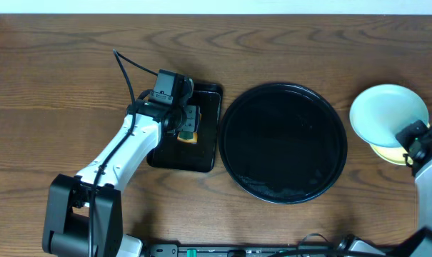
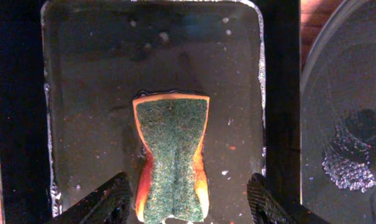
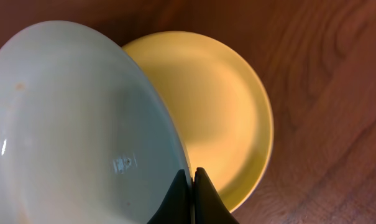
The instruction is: Clean dirty plates on tray and stack at the side
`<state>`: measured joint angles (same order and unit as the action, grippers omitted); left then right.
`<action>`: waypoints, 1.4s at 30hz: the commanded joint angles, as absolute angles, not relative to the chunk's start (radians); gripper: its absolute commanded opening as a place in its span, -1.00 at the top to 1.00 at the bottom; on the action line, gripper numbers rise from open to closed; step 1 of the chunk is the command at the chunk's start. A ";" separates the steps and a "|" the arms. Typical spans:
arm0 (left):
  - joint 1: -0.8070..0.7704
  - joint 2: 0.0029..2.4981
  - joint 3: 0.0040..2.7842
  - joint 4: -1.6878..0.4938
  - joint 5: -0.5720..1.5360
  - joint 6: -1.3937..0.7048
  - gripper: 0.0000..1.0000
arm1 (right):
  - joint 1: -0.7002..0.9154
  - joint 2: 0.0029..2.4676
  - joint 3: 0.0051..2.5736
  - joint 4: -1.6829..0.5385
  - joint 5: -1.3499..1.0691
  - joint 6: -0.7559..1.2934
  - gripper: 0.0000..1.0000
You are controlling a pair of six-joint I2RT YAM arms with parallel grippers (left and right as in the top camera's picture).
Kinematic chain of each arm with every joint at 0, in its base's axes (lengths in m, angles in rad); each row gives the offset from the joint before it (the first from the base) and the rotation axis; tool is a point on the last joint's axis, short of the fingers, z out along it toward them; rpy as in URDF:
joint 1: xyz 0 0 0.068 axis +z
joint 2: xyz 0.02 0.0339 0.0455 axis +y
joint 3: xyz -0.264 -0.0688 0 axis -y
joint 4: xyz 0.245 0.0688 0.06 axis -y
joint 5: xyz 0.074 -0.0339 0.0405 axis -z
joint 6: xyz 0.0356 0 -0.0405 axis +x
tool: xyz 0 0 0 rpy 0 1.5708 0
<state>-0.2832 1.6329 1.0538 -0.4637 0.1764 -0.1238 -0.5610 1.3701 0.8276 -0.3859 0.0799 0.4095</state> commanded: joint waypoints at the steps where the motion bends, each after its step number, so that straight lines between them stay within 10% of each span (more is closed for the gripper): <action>1: -0.284 1.627 1.076 -0.463 0.163 -0.129 -0.23 | -0.626 1.426 0.832 -0.360 0.007 0.411 0.98; 4: -0.284 1.627 1.076 -0.462 0.163 -0.129 -0.23 | -0.685 1.463 0.832 -0.326 -0.022 0.411 0.97; 9: -0.284 1.627 1.076 -0.461 0.162 -0.129 -0.36 | -0.714 1.472 0.832 -0.276 -0.125 0.381 -0.21; 17: -0.245 1.579 1.076 -0.458 0.036 -0.176 -0.56 | -0.606 1.472 0.834 -0.277 -0.375 0.224 -0.98; 30: -0.088 1.543 1.076 -0.715 0.119 -0.264 -0.57 | -0.131 1.465 0.953 -0.583 -0.157 0.002 -0.98; 42: -0.073 1.248 0.946 -0.881 0.078 -0.245 -0.57 | -0.083 1.250 0.871 -0.781 -0.162 0.002 -0.99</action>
<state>-0.0776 1.3354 1.0004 -0.8833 0.0940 -0.2546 -0.0875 1.3586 0.9142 -0.7841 -0.1745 0.0170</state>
